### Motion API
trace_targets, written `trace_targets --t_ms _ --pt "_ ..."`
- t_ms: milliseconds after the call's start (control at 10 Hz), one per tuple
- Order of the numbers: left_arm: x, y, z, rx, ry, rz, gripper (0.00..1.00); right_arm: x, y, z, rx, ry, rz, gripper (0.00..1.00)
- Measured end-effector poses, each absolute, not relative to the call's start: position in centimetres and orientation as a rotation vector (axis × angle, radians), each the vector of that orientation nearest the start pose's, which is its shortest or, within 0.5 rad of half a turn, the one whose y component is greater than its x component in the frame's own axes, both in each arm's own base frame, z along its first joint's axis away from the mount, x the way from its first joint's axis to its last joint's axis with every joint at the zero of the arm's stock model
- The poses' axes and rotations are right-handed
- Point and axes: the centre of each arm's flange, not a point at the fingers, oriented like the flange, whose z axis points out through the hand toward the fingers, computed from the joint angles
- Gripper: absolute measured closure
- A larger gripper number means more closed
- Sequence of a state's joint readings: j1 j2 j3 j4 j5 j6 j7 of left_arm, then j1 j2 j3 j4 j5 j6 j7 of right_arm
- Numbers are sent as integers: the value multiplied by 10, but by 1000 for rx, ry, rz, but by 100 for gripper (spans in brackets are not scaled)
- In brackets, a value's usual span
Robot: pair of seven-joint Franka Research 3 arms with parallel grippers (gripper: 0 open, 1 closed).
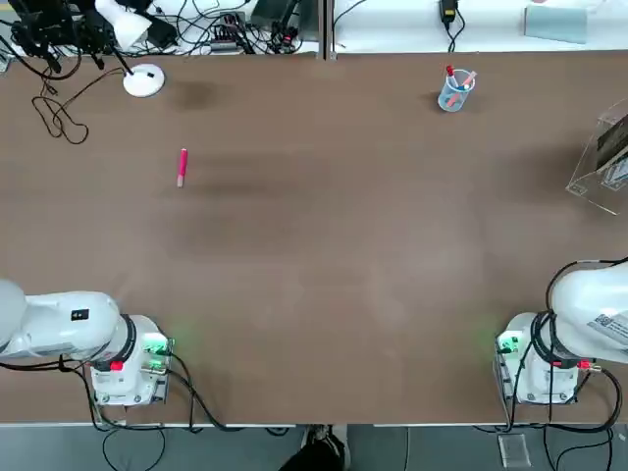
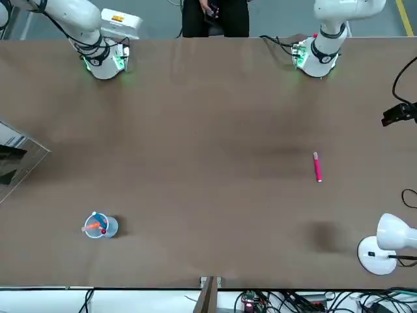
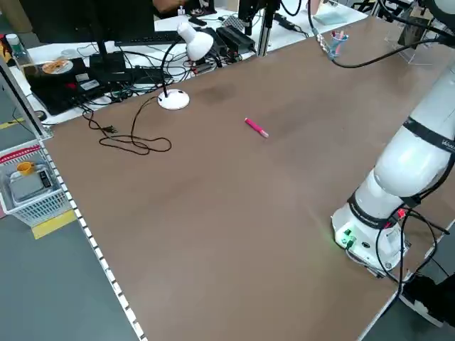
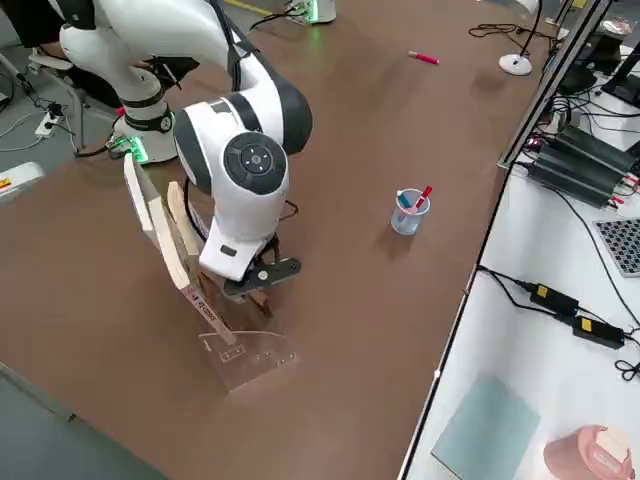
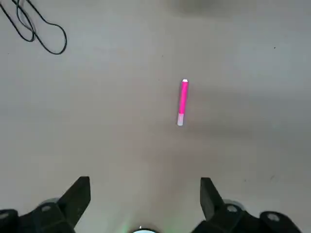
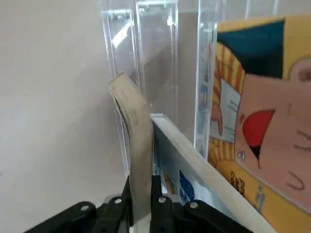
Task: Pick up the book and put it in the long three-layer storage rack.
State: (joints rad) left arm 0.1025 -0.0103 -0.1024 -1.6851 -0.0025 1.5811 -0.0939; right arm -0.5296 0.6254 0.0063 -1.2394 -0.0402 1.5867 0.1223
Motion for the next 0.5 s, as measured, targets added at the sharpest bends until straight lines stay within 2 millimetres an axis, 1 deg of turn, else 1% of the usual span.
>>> trace_targets --t_ms 500 --pt "547 -1 577 -3132 -147 147 1 604 -354 373 -2930 978 440 85"
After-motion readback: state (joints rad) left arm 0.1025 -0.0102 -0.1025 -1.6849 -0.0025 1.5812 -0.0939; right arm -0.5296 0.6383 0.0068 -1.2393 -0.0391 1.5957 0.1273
